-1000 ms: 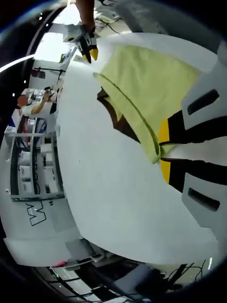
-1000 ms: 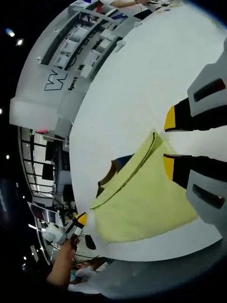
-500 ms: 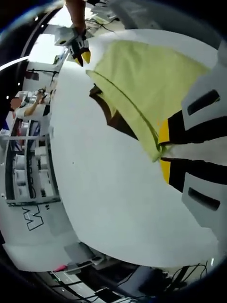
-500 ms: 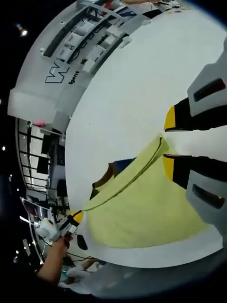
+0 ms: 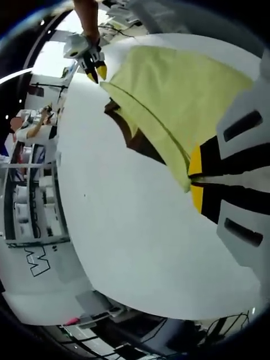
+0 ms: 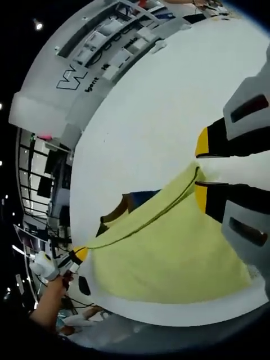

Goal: Fold the garment on the visible template until the final outline fits inside the template.

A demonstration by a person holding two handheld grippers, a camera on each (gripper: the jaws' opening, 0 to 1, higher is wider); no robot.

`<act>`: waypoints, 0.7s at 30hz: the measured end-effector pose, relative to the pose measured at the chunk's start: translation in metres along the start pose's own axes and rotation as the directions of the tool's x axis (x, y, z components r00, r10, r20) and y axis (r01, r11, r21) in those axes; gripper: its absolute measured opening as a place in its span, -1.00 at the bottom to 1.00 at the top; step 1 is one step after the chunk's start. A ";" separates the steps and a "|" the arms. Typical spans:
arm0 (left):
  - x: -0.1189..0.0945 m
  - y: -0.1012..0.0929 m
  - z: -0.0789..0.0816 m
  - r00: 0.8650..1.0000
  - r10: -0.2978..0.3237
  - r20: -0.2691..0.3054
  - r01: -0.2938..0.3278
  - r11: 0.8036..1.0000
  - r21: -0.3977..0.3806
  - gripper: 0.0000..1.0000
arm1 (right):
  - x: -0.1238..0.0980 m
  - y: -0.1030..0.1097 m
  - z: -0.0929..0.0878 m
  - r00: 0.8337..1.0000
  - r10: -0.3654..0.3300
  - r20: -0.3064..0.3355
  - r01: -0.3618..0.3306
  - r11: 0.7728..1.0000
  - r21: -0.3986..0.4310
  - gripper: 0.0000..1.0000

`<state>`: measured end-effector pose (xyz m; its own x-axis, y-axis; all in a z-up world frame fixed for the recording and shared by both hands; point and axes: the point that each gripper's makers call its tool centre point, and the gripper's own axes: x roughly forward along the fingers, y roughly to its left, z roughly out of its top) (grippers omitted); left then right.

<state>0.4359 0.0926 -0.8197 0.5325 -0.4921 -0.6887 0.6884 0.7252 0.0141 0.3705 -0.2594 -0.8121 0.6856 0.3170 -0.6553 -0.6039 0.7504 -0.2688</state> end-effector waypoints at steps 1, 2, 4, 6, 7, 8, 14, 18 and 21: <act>0.000 0.000 0.000 1.000 -0.001 0.001 0.001 1.000 0.000 -0.97 | 0.001 0.000 0.000 1.000 0.001 -0.002 -0.001 1.000 -0.002 -0.91; 0.000 -0.001 0.000 1.000 0.000 0.000 0.000 1.000 0.001 -0.97 | 0.001 0.000 -0.001 1.000 0.003 -0.005 -0.003 1.000 -0.006 -0.98; -0.001 -0.001 0.001 1.000 0.000 -0.001 0.000 1.000 0.001 -0.97 | 0.001 0.001 0.000 1.000 0.007 -0.005 -0.007 1.000 -0.006 -1.00; -0.002 -0.001 0.001 1.000 0.001 0.001 -0.001 1.000 -0.002 -0.97 | 0.000 0.000 0.000 1.000 0.007 -0.003 -0.007 1.000 -0.006 -1.00; -0.003 -0.001 0.002 1.000 0.001 0.003 -0.001 1.000 -0.002 -0.97 | 0.000 0.000 0.000 1.000 0.006 -0.003 -0.006 1.000 -0.007 -1.00; -0.004 -0.001 0.002 1.000 0.002 0.004 -0.002 1.000 0.001 -0.97 | -0.001 0.000 0.001 1.000 0.005 -0.001 -0.005 1.000 -0.006 -1.00; -0.013 0.001 0.007 1.000 0.008 0.020 -0.008 1.000 -0.002 -0.98 | -0.008 -0.005 0.004 1.000 -0.011 0.010 0.011 1.000 0.000 -1.00; -0.018 0.002 0.013 0.999 0.008 0.037 -0.008 1.000 -0.006 -0.98 | -0.011 -0.009 0.008 1.000 -0.018 0.020 0.018 1.000 0.004 -1.00; -0.021 0.003 0.019 0.999 0.008 0.050 -0.007 1.000 -0.012 -0.98 | -0.011 -0.011 0.011 0.999 -0.025 0.026 0.025 1.000 0.016 -1.00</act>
<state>0.4358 0.0963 -0.7917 0.5621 -0.5098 -0.6513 0.6785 0.7345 0.0107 0.3746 -0.2648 -0.7939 0.7111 0.3130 -0.6296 -0.5802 0.7670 -0.2741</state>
